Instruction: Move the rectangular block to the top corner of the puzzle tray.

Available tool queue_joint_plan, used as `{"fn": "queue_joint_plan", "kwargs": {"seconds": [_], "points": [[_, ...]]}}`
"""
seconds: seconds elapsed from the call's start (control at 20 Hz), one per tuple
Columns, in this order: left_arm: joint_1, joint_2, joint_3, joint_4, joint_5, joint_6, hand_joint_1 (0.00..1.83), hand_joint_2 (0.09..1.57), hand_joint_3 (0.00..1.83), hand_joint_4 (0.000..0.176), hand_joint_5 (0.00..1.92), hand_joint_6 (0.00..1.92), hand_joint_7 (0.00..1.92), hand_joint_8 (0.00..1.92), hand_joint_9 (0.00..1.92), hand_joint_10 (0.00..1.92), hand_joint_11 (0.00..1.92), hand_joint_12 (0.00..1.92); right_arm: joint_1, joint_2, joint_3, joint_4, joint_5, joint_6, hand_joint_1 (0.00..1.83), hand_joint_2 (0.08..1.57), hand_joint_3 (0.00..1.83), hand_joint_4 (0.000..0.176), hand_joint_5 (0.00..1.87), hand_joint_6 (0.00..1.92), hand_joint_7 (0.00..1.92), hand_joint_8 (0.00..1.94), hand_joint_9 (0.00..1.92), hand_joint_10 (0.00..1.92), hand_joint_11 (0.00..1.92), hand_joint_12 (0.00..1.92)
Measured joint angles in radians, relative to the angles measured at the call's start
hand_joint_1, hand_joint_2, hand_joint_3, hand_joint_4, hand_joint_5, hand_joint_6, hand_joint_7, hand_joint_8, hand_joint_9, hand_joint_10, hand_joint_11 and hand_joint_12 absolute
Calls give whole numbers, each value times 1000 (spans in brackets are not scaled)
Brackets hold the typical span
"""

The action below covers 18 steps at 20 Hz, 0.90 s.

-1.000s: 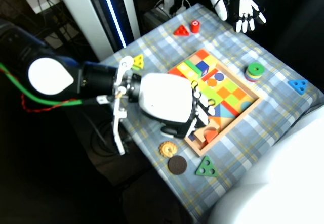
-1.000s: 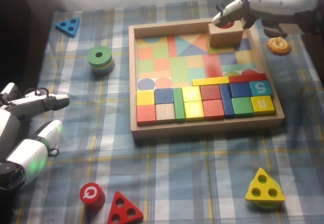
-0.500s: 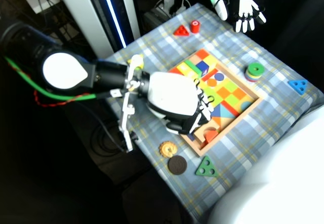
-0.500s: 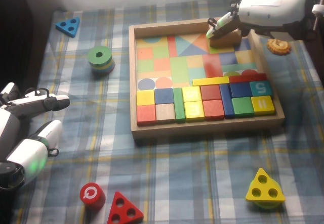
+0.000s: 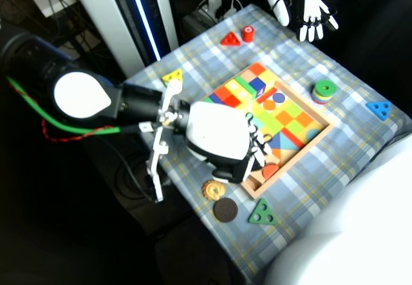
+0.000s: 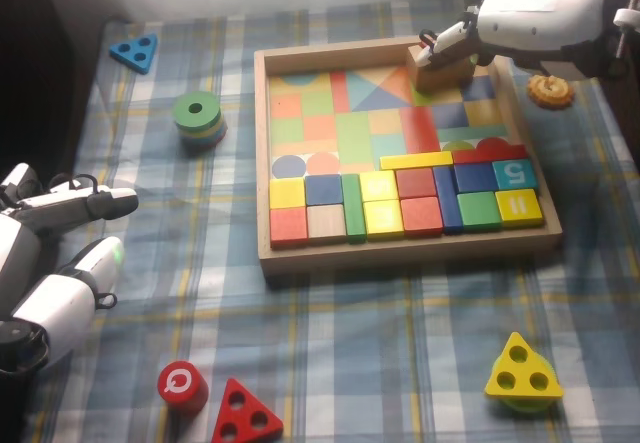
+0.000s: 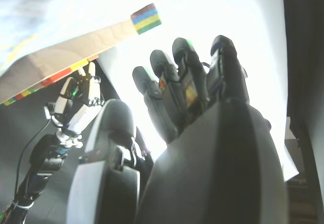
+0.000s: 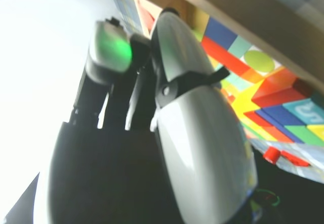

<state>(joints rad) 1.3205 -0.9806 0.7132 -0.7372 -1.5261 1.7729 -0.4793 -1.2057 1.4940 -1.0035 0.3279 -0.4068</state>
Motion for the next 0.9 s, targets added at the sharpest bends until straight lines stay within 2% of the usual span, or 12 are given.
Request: {"fn": "queue_joint_plan", "kwargs": {"seconds": [0.05,0.1,0.15,0.25,0.4,0.5,0.55,0.6,0.65,0.75,0.85,0.9], "points": [[0,0,0,0,0,-1,630,1421,1,0,750,0,619,1,393,2,0,0,0,-1,3,0,-1,0,1537,1152,0,86,582,6,1026,1941,1200,1921,1202,1921],[0,0,0,-1,0,-1,611,1427,3,0,749,0,617,0,392,2,0,0,0,-1,4,0,-6,-1,1542,1155,0,87,583,4,1041,1941,1218,1921,1215,1921],[0,0,0,-1,0,-1,618,1428,2,0,744,0,609,0,385,0,0,0,0,-1,6,0,-10,-1,1498,1171,6,131,565,1,999,1941,1193,1921,1217,1921],[0,0,0,-1,0,-2,615,1422,0,10,739,0,611,0,389,1,0,0,0,3,6,0,-17,-1,1514,1177,4,117,562,2,916,1941,1109,1921,1186,1921],[0,0,0,-1,0,-2,626,1424,0,0,739,3,602,1,383,2,0,0,0,10,5,0,-19,-1,1523,1179,2,112,572,3,915,1941,1129,1921,1214,1921],[0,0,0,-2,0,-2,627,1423,0,0,750,6,608,3,388,4,0,0,0,14,-21,5,-27,-1,1547,1166,0,87,578,5,971,1941,1163,1921,1218,1921],[0,0,0,-1,0,-2,627,1423,0,0,750,6,608,3,388,4,0,0,0,18,-39,5,-27,-2,1547,1166,0,87,578,5,971,1941,1163,1921,1218,1921],[0,0,0,1,0,-2,627,1425,0,0,742,2,604,1,389,4,0,0,0,27,-65,5,-16,-1,1561,1164,0,47,561,2,1038,1941,1238,1921,1277,1921],[0,0,0,2,0,-3,627,1425,0,0,742,2,604,1,389,4,0,0,2,37,-82,13,0,-1,1561,1164,0,47,561,2,1038,1941,1238,1921,1277,1921],[0,0,0,-2,0,-3,629,1425,0,0,744,3,605,1,385,2,0,0,4,71,-104,75,39,-1,1568,1203,9,10,577,3,1084,1941,1272,1921,1318,1921],[5,0,0,-5,2,-6,617,1423,0,0,750,4,606,1,386,2,0,0,5,110,-112,161,60,-34,1573,1208,8,19,585,2,1067,1941,1265,1921,1336,1921],[5,0,0,-2,0,-7,625,1423,0,0,749,3,607,1,377,1,0,0,5,139,-130,229,63,-82,1605,1198,2,38,590,3,1072,1941,1270,1921,1345,1921]]}}
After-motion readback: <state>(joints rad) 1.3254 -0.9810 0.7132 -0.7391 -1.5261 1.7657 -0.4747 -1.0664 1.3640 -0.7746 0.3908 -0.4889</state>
